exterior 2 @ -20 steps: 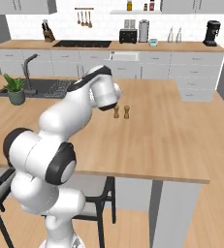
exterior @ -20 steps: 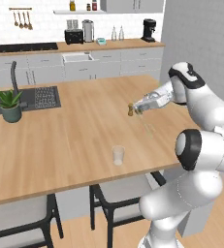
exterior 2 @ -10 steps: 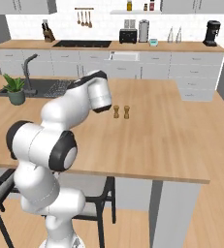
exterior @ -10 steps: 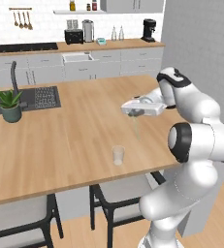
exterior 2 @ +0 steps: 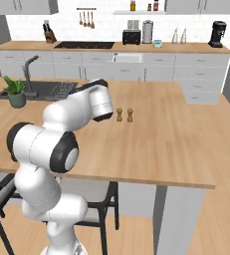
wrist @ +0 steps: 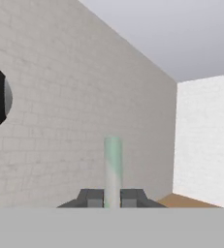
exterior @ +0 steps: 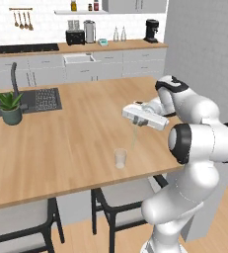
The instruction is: Take a straw from the drawer in front and place it inside the glass cup on the dining counter.
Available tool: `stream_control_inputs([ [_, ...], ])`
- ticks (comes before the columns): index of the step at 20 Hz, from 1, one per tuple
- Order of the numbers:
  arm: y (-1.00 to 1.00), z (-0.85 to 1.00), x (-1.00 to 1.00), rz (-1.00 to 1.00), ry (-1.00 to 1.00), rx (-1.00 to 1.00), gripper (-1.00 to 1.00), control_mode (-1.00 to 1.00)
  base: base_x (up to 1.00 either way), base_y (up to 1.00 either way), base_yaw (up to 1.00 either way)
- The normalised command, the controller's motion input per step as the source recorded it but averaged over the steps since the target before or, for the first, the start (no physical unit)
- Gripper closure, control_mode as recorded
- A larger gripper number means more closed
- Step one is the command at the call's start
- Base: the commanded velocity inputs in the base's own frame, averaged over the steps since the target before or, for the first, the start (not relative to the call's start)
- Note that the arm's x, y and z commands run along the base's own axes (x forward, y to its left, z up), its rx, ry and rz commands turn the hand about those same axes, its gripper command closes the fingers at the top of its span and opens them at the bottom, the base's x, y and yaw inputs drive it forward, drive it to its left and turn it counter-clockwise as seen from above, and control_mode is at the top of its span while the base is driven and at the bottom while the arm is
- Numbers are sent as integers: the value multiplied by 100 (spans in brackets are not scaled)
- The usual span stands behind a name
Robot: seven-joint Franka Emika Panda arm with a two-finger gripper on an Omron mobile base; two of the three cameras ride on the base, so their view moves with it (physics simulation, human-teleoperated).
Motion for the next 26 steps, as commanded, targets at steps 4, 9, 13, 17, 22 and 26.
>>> stream_control_inputs([
  [4, 0, -20, 0, 0, 0, 10, 100, -100, 0, 0, 0],
  [9, 0, -15, 0, 0, 0, 0, 100, -100, 0, 0, 0],
  [13, -1, -15, 0, -1, 0, -3, 100, -100, 0, 0, 0],
  [17, -1, -9, 3, -2, 0, -6, 100, -100, 0, 0, 0],
  [22, 0, -15, 11, -4, 0, -8, 100, -100, 0, 0, 0],
  [26, 0, -13, 7, -5, 0, -5, 100, -100, 0, 0, 0],
])
